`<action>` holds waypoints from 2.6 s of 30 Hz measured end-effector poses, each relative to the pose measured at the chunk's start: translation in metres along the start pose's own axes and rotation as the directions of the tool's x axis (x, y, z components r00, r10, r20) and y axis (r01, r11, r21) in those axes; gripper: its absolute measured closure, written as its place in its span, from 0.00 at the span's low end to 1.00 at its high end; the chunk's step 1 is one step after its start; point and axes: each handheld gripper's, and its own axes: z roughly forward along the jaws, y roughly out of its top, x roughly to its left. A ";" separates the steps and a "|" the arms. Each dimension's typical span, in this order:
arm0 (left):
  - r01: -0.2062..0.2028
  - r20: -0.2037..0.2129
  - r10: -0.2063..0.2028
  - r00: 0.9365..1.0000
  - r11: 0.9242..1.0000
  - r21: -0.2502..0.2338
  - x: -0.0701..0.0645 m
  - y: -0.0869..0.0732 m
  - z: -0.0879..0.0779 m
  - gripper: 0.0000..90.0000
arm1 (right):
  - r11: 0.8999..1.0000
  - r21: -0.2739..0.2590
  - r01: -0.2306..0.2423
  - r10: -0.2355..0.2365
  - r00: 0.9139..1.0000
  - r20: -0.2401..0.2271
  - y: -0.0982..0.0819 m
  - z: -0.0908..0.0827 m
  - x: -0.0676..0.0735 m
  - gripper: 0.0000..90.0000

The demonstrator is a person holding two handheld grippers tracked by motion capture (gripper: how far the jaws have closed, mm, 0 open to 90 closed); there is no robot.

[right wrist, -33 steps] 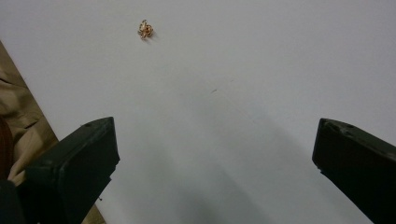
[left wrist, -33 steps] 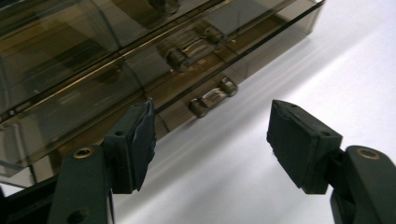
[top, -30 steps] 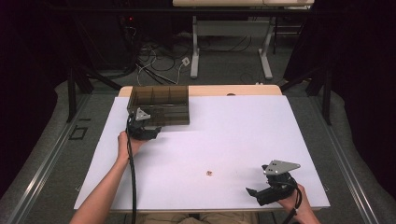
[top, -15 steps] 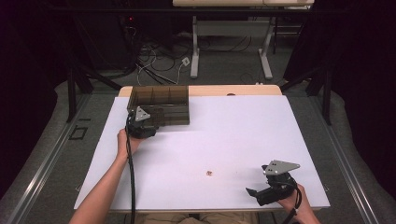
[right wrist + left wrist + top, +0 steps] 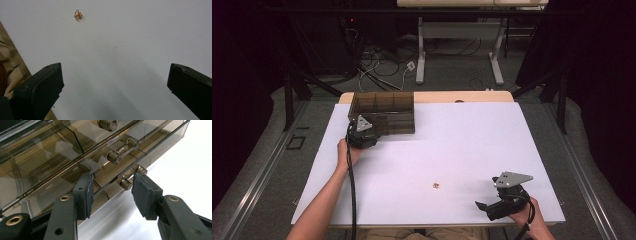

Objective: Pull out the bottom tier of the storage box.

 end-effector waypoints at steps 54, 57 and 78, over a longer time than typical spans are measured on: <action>0.008 0.053 -0.014 0.999 0.995 0.102 0.000 0.003 -0.008 0.73 | 1.000 0.006 0.006 -0.006 1.000 0.004 0.000 0.000 0.001 0.00; 0.014 0.058 -0.021 0.998 0.994 0.111 0.000 0.004 -0.009 0.72 | 1.000 0.005 0.008 -0.008 1.000 0.004 0.000 0.000 0.000 0.00; 0.032 0.090 -0.048 0.995 0.984 0.174 -0.004 0.007 -0.015 0.71 | 1.000 0.009 0.008 -0.008 1.000 0.001 0.000 0.000 0.001 0.00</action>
